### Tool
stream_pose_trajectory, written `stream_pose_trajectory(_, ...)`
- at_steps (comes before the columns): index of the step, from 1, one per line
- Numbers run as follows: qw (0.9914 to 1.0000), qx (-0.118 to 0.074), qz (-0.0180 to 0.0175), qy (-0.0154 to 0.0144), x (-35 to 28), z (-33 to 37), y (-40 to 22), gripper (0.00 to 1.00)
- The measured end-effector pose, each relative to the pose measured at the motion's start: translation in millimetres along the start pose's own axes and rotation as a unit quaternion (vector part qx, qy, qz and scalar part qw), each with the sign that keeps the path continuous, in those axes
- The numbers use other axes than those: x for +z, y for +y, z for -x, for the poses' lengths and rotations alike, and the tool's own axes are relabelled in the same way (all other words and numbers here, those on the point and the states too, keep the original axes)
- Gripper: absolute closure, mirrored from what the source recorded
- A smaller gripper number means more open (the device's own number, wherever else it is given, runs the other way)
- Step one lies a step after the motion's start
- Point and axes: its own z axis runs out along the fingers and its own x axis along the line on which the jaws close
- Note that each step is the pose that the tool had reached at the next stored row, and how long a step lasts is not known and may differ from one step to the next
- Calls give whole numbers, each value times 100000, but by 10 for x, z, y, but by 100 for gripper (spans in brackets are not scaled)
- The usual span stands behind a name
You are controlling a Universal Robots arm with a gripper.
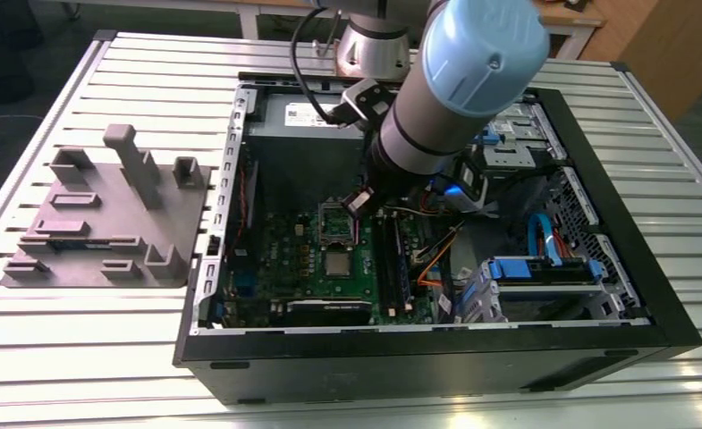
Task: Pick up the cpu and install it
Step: 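Close the cpu cover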
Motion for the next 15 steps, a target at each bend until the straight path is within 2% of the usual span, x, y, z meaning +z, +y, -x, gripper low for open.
stream_pose_trajectory(15,99999,-42,277,-227,73,43,38,90)
